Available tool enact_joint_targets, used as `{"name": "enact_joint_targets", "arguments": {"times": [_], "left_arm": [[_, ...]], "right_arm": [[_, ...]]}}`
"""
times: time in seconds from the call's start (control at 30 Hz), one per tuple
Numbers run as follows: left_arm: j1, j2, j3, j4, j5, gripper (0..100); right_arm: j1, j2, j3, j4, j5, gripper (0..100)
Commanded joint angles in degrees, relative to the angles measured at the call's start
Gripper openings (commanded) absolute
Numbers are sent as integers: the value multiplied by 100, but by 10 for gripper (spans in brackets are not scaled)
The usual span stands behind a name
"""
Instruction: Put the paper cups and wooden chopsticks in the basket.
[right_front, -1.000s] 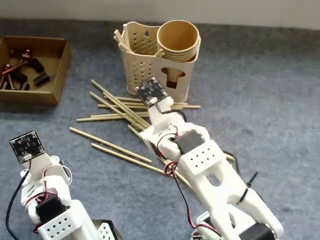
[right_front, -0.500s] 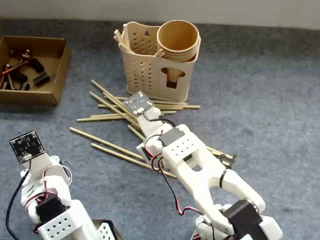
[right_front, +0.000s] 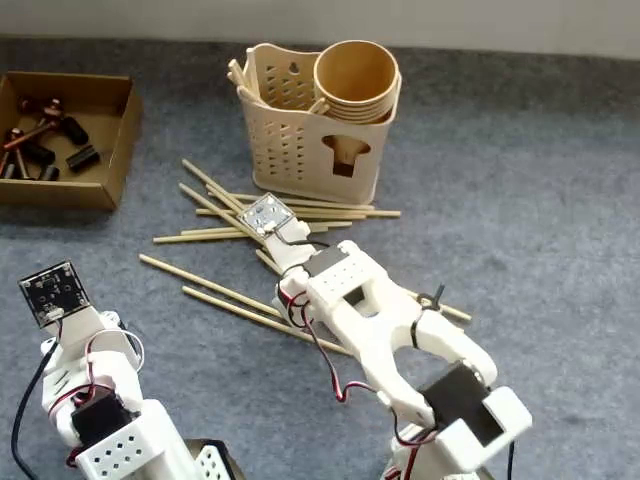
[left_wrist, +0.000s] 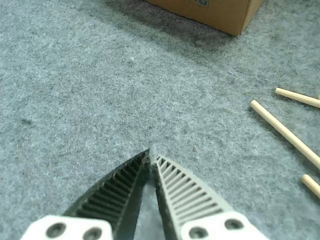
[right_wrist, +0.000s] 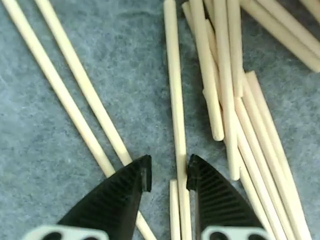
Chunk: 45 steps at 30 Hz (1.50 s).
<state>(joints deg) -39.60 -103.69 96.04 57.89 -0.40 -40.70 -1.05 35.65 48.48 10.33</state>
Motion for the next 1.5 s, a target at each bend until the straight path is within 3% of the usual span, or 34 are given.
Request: {"name": "enact_joint_targets", "arguments": {"times": [0.0, 0.17, 0.67, 0.83, 1.47], "left_arm": [[-84, -4, 110, 18, -35, 5], [-207, -4, 110, 18, -35, 5], [-215, -4, 110, 18, -35, 5], [-215, -4, 110, 18, -35, 5], [-207, -4, 110, 18, -35, 5]], "right_arm": [[101, 163, -356, -4, 62, 104], [207, 259, -479, -4, 62, 2], [321, 145, -479, 163, 62, 5], [321, -752, -453, 567, 62, 5], [303, -3688, 22, 567, 18, 5]]}}
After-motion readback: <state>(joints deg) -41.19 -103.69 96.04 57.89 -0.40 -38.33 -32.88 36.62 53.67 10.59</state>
